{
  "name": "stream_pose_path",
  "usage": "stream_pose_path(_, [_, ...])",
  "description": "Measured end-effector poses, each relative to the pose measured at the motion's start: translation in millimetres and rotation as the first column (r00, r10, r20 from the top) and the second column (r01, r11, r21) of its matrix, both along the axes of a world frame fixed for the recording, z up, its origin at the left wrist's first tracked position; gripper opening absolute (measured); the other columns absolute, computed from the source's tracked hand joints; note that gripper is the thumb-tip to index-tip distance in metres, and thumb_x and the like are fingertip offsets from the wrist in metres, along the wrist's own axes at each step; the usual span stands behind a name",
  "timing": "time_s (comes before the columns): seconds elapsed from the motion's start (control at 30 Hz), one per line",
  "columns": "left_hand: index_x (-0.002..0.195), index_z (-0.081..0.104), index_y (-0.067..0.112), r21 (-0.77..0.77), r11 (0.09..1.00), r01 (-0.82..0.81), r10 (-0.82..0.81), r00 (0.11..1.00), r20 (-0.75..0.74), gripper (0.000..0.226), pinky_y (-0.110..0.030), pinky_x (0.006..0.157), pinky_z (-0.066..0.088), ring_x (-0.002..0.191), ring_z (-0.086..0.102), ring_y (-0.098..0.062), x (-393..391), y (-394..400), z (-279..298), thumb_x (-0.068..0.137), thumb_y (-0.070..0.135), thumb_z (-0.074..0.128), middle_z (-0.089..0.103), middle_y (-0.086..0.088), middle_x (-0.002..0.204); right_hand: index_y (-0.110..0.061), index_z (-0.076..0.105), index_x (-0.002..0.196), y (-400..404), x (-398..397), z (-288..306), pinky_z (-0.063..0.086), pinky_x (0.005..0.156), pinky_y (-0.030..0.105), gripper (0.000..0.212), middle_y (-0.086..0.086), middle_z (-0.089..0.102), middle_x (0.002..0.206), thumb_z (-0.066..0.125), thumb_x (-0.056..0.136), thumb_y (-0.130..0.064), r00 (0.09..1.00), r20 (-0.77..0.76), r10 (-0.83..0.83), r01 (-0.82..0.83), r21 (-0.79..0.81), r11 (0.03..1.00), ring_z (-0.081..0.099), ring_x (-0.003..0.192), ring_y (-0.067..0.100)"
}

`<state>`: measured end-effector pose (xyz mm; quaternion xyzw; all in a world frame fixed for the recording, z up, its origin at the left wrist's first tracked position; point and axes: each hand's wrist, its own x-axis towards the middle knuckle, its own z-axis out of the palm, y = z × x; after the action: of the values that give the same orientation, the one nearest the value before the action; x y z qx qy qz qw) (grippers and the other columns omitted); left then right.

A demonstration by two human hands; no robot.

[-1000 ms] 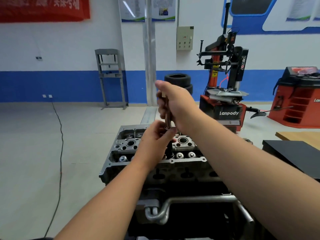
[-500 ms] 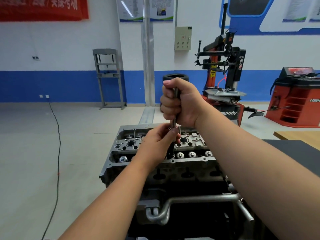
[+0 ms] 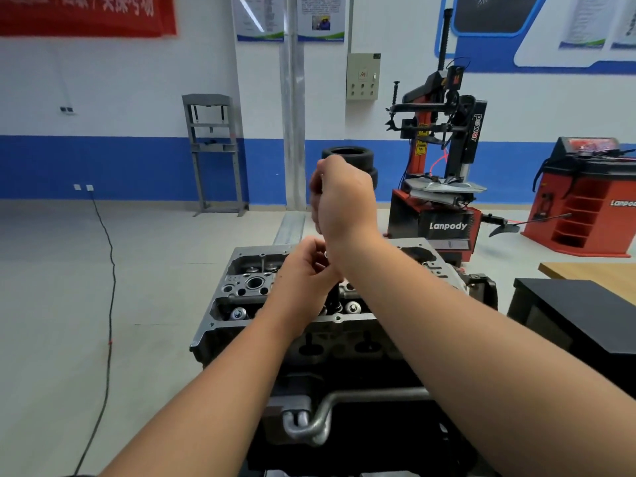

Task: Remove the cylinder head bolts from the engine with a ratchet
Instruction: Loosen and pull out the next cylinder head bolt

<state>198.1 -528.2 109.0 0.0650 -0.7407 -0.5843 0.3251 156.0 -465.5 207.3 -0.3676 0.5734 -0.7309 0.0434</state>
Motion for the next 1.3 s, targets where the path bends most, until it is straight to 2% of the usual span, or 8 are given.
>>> stream_pose_path(0.1, [0.096, 0.072, 0.044, 0.020, 0.998, 0.061, -0.062, 0.998, 0.028, 0.029, -0.045, 0.090, 0.056, 0.092, 0.073, -0.012, 2.9, -4.0, -3.5, 0.078, 0.066, 0.064, 0.075, 0.010, 0.094, -0.022, 0.043, 0.052, 10.9, -18.5, 10.0, 0.023, 0.047, 0.027, 0.038, -0.005, 0.030, 0.047, 0.046, 0.089, -0.029, 0.908, 0.140, 0.395, -0.411, 0.116, 0.904, 0.024, 0.044, 0.015])
stream_pose_path(0.2, [0.099, 0.073, 0.042, -0.029, 0.998, 0.062, -0.061, 0.998, 0.031, 0.020, -0.033, 0.086, 0.054, 0.094, 0.074, -0.009, 4.0, -1.1, -3.2, 0.094, 0.052, 0.057, 0.076, 0.012, 0.100, -0.022, 0.043, 0.052, 24.9, -36.2, 11.7, 0.018, 0.047, 0.025, 0.041, -0.007, 0.025, 0.045, 0.044, 0.092, -0.033, 0.786, 0.234, 0.572, -0.599, 0.063, 0.798, 0.020, 0.043, 0.013])
stream_pose_path(0.47, [0.102, 0.070, 0.024, -0.031, 0.999, -0.011, 0.012, 0.999, 0.034, 0.016, -0.047, 0.093, 0.058, 0.092, 0.074, -0.013, 7.1, -0.1, -2.9, 0.104, 0.035, 0.059, 0.076, 0.010, 0.090, -0.019, 0.054, 0.060, 14.5, -20.8, 6.1, 0.026, 0.050, 0.028, 0.031, -0.003, 0.040, 0.049, 0.055, 0.090, -0.028, 0.897, 0.239, 0.373, -0.381, -0.014, 0.925, 0.029, 0.045, 0.014])
stream_pose_path(0.67, [0.088, 0.061, 0.017, -0.010, 0.999, -0.053, 0.053, 0.998, 0.017, 0.048, -0.043, 0.063, 0.046, 0.063, 0.051, -0.013, 2.9, 1.5, 0.4, 0.065, 0.058, 0.069, 0.063, 0.007, 0.068, -0.018, 0.042, 0.060, 1.3, 2.3, 2.6, 0.031, 0.060, 0.041, 0.017, 0.003, 0.037, 0.056, 0.046, 0.075, -0.026, 0.997, -0.065, -0.050, 0.051, 0.006, 0.999, 0.032, 0.058, 0.020])
stream_pose_path(0.9, [0.107, 0.070, 0.037, -0.001, 1.000, 0.030, -0.030, 0.998, 0.050, 0.022, -0.041, 0.092, 0.056, 0.096, 0.075, -0.013, 4.4, -3.7, -4.0, 0.100, 0.050, 0.054, 0.077, 0.009, 0.099, -0.020, 0.041, 0.056, 27.0, -36.3, 16.4, 0.018, 0.052, 0.030, 0.040, -0.006, 0.027, 0.046, 0.045, 0.095, -0.029, 0.822, 0.197, 0.535, -0.558, 0.085, 0.826, 0.021, 0.043, 0.015])
stream_pose_path(1.07, [0.107, 0.070, 0.030, -0.055, 0.998, 0.008, -0.005, 0.999, 0.043, 0.028, -0.040, 0.089, 0.056, 0.091, 0.074, -0.010, 4.8, -1.0, -5.6, 0.103, 0.047, 0.047, 0.076, 0.009, 0.096, -0.019, 0.047, 0.061, 24.3, -20.6, 6.9, 0.026, 0.050, 0.028, 0.036, -0.005, 0.034, 0.047, 0.051, 0.095, -0.030, 0.893, 0.245, 0.377, -0.385, -0.014, 0.923, 0.025, 0.044, 0.014])
stream_pose_path(1.2, [0.087, 0.071, 0.046, -0.132, 0.990, -0.044, 0.050, 0.998, 0.043, 0.025, -0.034, 0.071, 0.049, 0.069, 0.060, -0.003, 6.1, 0.7, -2.8, 0.100, 0.052, 0.050, 0.070, 0.016, 0.079, -0.017, 0.050, 0.075, 10.7, 1.4, -3.3, 0.034, 0.060, 0.036, 0.030, -0.005, 0.041, 0.059, 0.051, 0.097, -0.037, 0.989, 0.128, -0.079, 0.083, -0.027, 0.996, 0.037, 0.058, 0.014])
stream_pose_path(1.3, [0.076, 0.067, 0.048, -0.115, 0.993, -0.037, 0.042, 0.998, 0.041, 0.023, -0.028, 0.060, 0.039, 0.055, 0.046, 0.000, 6.7, 0.5, -2.4, 0.088, 0.061, 0.052, 0.063, 0.017, 0.067, -0.017, 0.047, 0.069, 6.5, 5.3, -4.3, 0.031, 0.056, 0.034, 0.032, -0.006, 0.039, 0.055, 0.047, 0.096, -0.034, 0.989, 0.087, -0.117, 0.123, -0.059, 0.991, 0.034, 0.054, 0.012])
